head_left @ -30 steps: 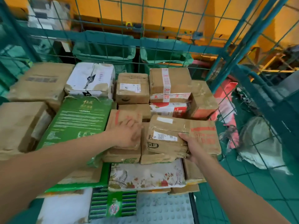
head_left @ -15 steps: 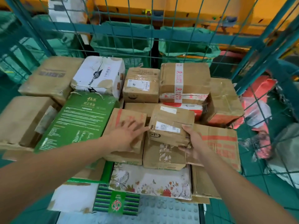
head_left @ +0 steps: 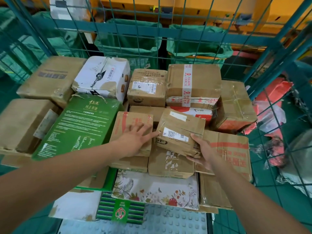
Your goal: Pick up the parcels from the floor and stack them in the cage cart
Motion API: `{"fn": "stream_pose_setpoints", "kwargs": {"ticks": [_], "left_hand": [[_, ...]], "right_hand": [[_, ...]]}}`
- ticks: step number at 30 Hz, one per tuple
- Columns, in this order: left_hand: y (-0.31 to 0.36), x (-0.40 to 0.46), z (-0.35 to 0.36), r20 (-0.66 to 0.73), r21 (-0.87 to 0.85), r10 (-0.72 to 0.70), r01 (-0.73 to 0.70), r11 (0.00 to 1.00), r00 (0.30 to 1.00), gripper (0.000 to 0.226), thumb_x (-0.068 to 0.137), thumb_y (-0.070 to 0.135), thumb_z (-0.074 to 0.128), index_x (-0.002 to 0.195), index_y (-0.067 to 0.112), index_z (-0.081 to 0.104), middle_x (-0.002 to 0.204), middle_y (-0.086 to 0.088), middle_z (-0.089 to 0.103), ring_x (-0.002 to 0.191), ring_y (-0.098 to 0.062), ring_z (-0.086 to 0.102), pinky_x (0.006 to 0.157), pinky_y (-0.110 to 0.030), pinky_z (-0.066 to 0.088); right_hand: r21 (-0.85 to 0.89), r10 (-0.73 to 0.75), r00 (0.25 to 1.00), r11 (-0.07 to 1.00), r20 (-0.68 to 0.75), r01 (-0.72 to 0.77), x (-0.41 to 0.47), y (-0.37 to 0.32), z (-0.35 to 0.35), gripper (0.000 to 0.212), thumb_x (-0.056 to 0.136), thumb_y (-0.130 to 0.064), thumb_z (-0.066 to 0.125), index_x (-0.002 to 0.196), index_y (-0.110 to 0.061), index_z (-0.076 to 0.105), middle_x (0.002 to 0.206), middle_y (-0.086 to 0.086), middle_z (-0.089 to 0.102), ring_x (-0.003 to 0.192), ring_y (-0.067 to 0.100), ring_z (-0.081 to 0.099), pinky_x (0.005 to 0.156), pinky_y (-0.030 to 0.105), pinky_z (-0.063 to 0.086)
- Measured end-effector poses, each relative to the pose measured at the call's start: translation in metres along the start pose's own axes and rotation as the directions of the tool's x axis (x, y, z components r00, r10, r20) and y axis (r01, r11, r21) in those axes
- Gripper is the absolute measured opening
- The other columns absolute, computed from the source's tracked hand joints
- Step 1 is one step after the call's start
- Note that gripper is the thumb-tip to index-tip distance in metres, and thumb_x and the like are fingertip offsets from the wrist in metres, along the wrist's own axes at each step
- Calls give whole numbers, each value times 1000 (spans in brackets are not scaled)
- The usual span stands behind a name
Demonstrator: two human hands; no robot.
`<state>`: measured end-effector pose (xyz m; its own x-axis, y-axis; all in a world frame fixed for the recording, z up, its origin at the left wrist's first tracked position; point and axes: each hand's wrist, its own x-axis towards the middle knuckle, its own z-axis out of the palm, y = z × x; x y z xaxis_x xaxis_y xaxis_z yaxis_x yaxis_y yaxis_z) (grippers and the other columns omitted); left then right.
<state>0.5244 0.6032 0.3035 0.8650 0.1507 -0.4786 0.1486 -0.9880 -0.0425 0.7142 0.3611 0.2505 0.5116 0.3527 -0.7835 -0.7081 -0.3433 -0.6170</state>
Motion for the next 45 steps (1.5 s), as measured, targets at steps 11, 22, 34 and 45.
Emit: {"fn": "stream_pose_setpoints", "kwargs": {"ticks": [11, 22, 34, 45], "left_hand": [[2, -2, 8, -5, -5, -2, 2, 1000, 1000, 102, 94, 26, 66, 157, 49, -10, 169, 3, -11, 156, -38, -6, 121, -69, 14], [18, -17, 7, 46, -56, -63, 66, 996, 997, 93, 97, 21, 60, 161, 46, -4, 170, 5, -18, 156, -37, -14, 122, -70, 4], [50, -95, 19, -18, -238, -191, 182, 954, 981, 81, 96, 30, 60, 159, 41, 10, 171, 1, -5, 158, -34, -1, 121, -69, 12], [43, -265, 81, -23, -432, -417, 367, 824, 909, 81, 99, 30, 59, 162, 41, 10, 172, -1, -2, 157, -36, 9, 122, -62, 23]], "right_hand": [[-119, -18, 999, 993, 42, 23, -12, 10, 1, 63, 89, -45, 77, 135, -19, 42, 127, 11, 62, 110, 32, 68, 84, 50, 63], [-310, -128, 989, 940, 70, 143, -34, 26, 4, 75, 96, -58, 60, 160, -38, 26, 148, -8, 46, 124, 20, 51, 109, 50, 49], [-405, -444, 892, 833, -80, 378, -90, 46, 17, 47, 100, -54, 58, 138, -26, 55, 136, -11, 58, 121, 17, 57, 104, 40, 46], [-573, -319, 916, 714, 244, 402, -184, 115, 126, 21, 107, -42, 51, 120, -28, 58, 112, -7, 60, 105, 18, 58, 91, 37, 51]]}}
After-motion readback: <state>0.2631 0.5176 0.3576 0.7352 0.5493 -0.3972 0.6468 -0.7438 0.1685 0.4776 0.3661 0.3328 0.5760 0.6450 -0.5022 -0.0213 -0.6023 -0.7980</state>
